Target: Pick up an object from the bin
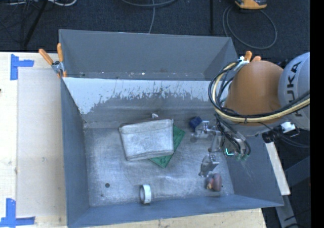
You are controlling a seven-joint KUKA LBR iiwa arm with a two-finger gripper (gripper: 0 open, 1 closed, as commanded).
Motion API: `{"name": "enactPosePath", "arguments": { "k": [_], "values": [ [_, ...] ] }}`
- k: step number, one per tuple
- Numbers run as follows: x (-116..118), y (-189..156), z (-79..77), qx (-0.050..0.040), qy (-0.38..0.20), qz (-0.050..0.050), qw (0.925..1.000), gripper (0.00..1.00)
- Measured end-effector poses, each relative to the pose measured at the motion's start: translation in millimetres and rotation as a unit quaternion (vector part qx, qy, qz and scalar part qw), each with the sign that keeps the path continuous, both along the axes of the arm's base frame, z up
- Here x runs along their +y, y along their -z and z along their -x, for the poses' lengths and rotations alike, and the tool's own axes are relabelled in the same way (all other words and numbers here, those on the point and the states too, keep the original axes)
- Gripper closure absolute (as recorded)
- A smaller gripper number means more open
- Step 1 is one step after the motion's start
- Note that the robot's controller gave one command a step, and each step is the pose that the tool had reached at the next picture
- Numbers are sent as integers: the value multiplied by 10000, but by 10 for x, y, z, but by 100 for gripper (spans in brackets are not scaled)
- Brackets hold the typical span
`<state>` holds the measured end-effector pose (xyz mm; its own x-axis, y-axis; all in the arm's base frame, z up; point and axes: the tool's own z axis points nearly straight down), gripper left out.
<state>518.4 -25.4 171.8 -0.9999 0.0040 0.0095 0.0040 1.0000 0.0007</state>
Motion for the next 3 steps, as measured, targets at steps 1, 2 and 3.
{"name": "enactPosePath", "arguments": {
  "k": [1, 2, 3],
  "values": [
    [720, 597, -108, -13, -485, -15, 9988, 0],
    [565, 935, -665, -103, -488, -26, 9988, 0],
    [560, 903, -694, -157, -491, -19, 9987, 100]
  ]
}}
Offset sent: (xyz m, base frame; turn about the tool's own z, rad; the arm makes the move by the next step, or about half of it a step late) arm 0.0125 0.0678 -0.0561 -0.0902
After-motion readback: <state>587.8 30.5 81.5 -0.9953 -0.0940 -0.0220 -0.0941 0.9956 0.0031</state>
